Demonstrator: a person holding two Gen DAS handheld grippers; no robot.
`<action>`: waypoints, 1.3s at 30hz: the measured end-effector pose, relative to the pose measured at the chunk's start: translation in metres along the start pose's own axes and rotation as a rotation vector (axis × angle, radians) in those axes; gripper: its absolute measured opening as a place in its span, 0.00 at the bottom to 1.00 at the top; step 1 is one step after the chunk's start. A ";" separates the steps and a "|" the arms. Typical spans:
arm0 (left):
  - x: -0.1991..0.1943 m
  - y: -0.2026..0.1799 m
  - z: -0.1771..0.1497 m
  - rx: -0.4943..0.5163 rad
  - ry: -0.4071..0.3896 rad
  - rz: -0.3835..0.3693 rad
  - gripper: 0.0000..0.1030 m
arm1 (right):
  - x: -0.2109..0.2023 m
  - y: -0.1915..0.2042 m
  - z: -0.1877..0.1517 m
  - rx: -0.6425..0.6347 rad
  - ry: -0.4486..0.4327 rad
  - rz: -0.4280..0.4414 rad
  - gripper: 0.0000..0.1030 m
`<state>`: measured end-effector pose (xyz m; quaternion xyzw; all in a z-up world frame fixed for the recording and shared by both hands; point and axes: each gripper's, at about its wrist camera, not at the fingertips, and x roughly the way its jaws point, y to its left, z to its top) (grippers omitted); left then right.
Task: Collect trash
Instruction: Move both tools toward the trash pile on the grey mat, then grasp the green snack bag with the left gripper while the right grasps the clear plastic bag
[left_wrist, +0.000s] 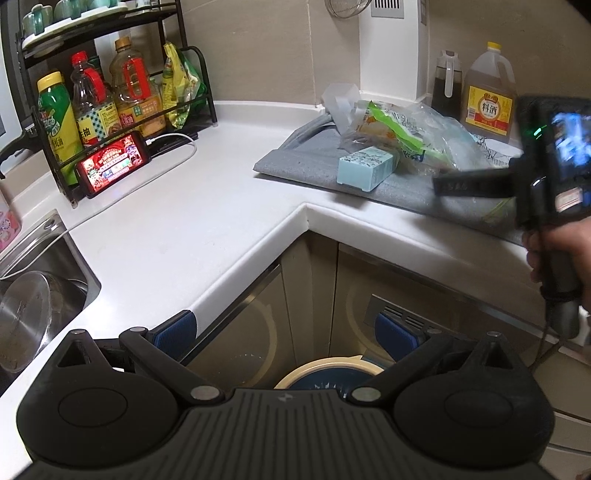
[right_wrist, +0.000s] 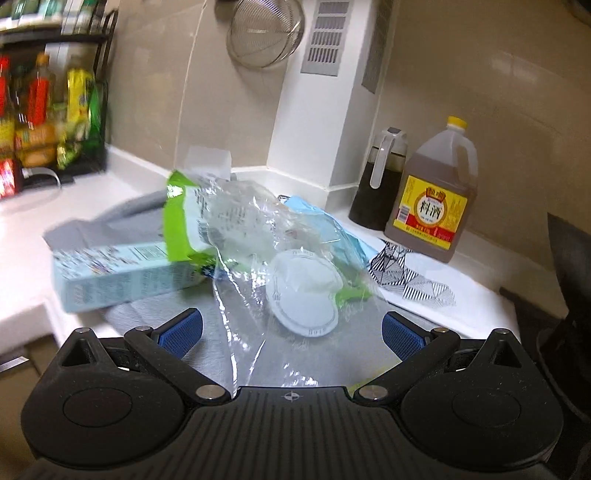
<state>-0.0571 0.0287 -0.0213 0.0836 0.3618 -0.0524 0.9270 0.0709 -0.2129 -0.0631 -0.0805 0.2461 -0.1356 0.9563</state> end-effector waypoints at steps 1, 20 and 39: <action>0.000 0.000 0.002 -0.001 -0.003 -0.003 1.00 | 0.003 0.002 -0.002 -0.025 -0.007 -0.016 0.96; 0.090 -0.067 0.161 -0.054 -0.056 -0.274 1.00 | -0.043 -0.113 -0.057 0.234 -0.049 -0.017 0.10; 0.196 -0.109 0.219 -0.176 0.074 -0.277 0.67 | 0.019 -0.120 -0.039 0.260 0.135 0.008 0.54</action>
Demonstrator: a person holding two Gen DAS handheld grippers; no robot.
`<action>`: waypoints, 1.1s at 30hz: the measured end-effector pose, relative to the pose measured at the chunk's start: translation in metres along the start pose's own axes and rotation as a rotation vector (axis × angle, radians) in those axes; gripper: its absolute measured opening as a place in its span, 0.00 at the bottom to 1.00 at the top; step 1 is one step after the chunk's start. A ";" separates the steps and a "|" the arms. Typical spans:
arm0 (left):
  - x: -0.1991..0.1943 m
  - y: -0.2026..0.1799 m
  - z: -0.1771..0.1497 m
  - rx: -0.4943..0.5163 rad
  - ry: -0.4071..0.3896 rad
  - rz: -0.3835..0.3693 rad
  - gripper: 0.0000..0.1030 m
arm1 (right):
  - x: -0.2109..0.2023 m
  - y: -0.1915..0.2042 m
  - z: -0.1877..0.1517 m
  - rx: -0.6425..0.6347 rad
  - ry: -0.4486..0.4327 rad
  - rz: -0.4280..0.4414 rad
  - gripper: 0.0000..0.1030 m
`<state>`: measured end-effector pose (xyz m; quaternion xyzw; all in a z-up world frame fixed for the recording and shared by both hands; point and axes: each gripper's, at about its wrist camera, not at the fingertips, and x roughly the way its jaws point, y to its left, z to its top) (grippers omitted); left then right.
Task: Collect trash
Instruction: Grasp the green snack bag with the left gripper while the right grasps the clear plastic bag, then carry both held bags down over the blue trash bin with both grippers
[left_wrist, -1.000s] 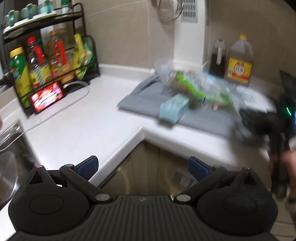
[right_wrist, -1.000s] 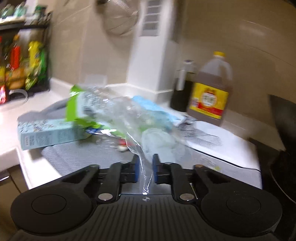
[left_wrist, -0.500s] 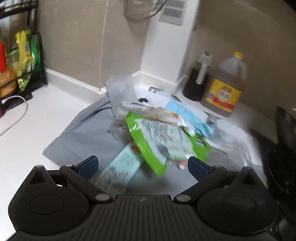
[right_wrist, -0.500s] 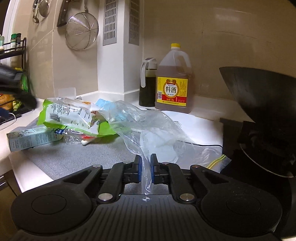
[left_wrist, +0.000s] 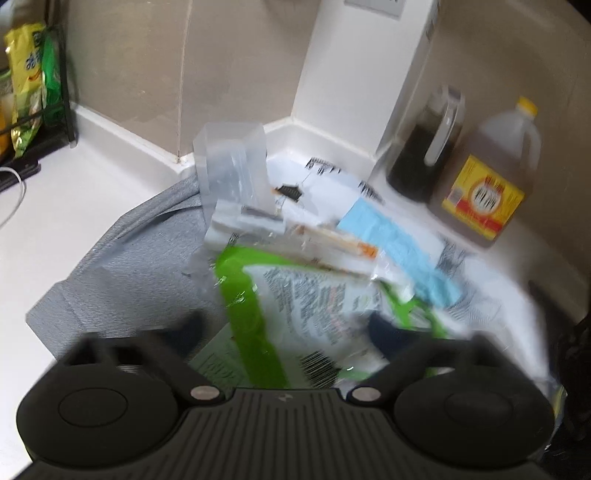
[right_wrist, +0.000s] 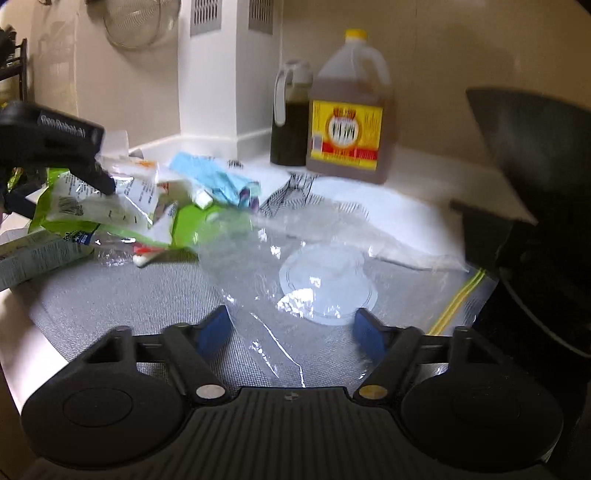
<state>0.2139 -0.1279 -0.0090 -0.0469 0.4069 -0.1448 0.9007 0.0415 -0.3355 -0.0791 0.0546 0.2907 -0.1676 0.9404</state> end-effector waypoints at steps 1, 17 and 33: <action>-0.002 0.000 0.002 -0.015 0.012 -0.024 0.46 | -0.001 -0.001 0.000 0.003 -0.003 0.003 0.32; -0.157 -0.007 -0.010 -0.003 -0.246 -0.228 0.09 | -0.102 -0.015 -0.004 0.026 -0.360 -0.017 0.04; -0.288 0.079 -0.136 -0.002 -0.336 -0.148 0.09 | -0.219 0.029 -0.034 -0.094 -0.427 0.307 0.04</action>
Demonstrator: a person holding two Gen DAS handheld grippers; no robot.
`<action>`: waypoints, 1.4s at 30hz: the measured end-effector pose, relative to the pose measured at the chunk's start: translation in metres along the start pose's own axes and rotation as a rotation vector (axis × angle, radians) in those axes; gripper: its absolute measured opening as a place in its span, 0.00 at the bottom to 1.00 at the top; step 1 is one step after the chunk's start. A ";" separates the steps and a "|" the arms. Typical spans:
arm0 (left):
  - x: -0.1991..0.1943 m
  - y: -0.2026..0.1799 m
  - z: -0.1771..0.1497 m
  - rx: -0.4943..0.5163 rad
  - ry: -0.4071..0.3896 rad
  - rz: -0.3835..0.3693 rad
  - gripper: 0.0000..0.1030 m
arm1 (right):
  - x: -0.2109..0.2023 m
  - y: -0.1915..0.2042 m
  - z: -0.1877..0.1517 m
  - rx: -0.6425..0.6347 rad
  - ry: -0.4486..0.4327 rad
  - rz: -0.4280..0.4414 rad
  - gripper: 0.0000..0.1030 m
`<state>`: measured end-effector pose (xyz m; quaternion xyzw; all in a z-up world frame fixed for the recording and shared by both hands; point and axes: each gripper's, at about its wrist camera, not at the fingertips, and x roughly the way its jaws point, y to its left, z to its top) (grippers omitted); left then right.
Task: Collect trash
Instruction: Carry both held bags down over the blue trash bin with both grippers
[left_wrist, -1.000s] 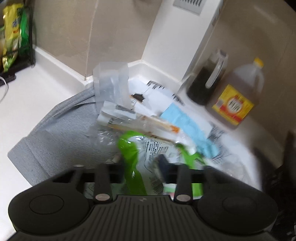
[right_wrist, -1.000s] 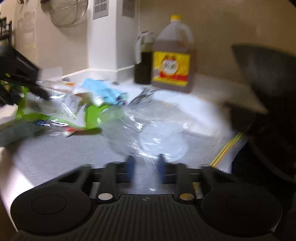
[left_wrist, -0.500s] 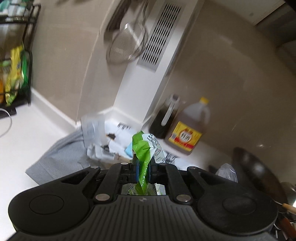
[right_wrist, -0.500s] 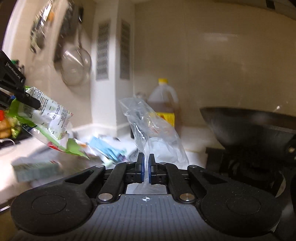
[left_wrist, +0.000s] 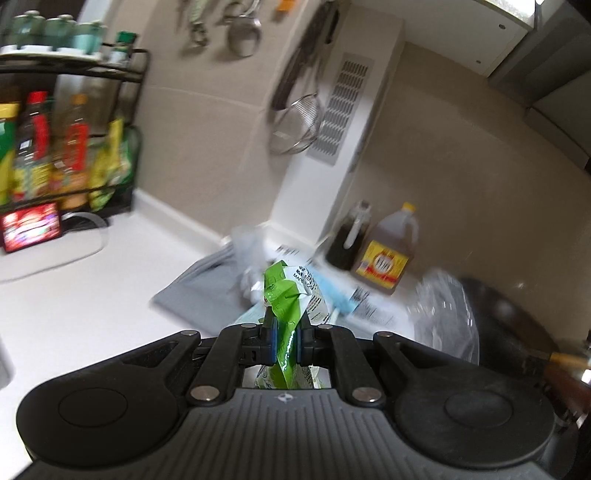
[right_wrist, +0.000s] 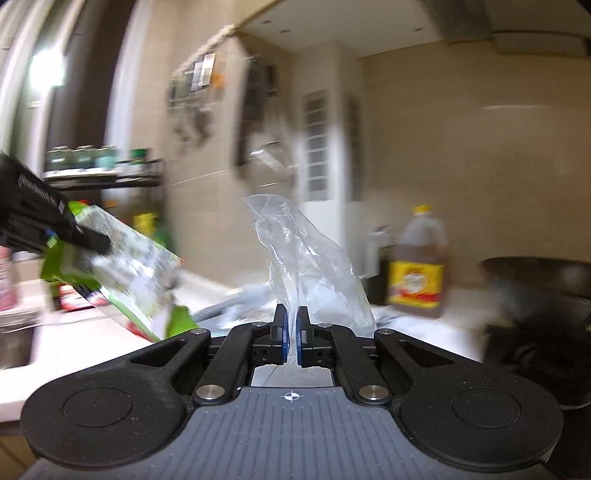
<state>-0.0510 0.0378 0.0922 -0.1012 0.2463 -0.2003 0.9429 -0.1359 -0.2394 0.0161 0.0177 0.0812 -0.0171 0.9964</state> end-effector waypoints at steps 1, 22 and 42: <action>-0.011 0.005 -0.011 0.011 0.001 0.015 0.09 | -0.005 0.006 -0.002 -0.006 0.012 0.031 0.04; -0.049 0.058 -0.149 -0.015 0.296 0.229 0.09 | -0.032 0.115 -0.070 -0.091 0.380 0.271 0.04; -0.028 0.047 -0.164 0.063 0.334 0.242 0.09 | -0.019 0.117 -0.082 -0.112 0.447 0.285 0.05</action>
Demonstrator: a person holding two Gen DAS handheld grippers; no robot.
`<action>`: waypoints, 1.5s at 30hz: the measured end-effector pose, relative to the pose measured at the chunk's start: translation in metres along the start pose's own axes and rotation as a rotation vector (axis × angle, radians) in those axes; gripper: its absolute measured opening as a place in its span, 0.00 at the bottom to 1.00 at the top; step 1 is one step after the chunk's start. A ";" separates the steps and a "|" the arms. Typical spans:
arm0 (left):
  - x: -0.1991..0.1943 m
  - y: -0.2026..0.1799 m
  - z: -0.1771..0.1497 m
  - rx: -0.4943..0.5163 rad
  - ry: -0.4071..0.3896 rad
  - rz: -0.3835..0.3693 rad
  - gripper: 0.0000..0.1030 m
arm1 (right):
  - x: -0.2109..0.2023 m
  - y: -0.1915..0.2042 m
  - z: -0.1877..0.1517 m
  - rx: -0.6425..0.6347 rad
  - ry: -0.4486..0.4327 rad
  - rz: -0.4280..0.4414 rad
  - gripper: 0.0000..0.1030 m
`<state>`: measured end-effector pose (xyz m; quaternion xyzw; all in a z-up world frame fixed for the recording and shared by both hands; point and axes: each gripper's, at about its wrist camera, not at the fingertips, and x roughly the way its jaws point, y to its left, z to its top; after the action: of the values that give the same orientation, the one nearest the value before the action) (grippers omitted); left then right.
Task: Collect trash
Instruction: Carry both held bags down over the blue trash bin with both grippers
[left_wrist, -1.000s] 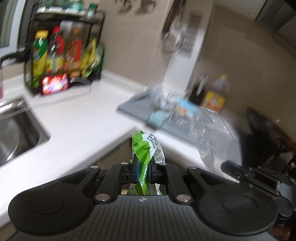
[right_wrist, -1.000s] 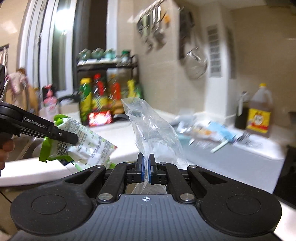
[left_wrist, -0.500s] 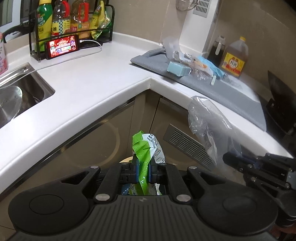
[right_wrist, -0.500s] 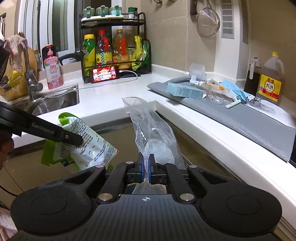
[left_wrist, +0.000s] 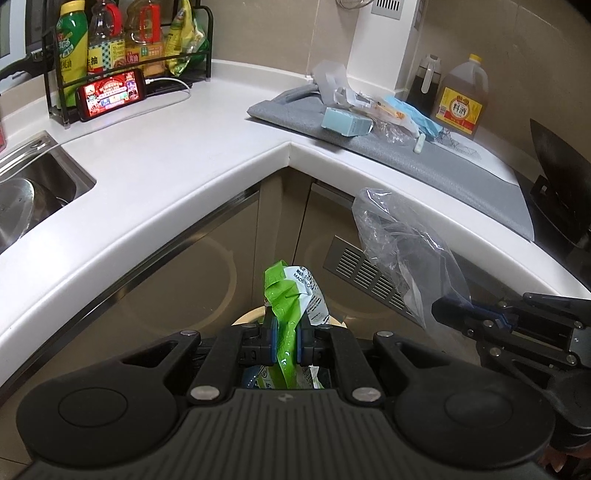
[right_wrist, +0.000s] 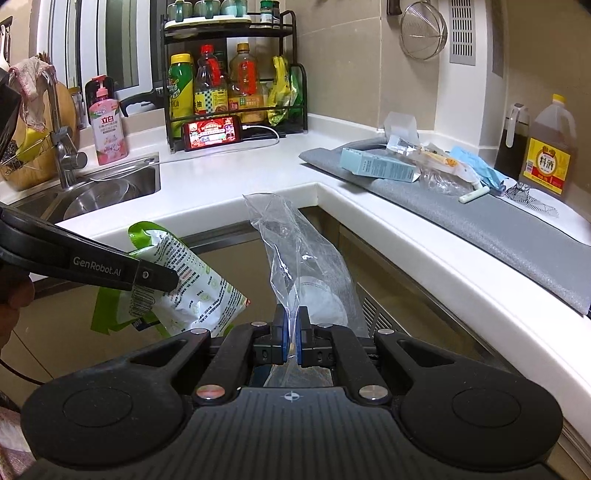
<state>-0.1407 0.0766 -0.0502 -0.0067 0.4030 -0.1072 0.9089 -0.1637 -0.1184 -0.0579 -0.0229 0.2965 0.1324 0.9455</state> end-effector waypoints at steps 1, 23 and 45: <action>0.001 0.000 0.000 0.001 0.001 0.001 0.09 | 0.001 -0.001 0.000 0.001 0.003 0.001 0.05; 0.047 0.008 0.000 -0.002 0.084 -0.057 0.09 | 0.059 -0.038 -0.007 0.160 0.119 0.099 0.05; 0.142 0.005 -0.002 0.019 0.253 -0.009 0.09 | 0.141 -0.049 -0.026 0.240 0.302 0.130 0.05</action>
<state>-0.0480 0.0533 -0.1559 0.0138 0.5134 -0.1151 0.8503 -0.0539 -0.1350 -0.1615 0.0895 0.4493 0.1521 0.8758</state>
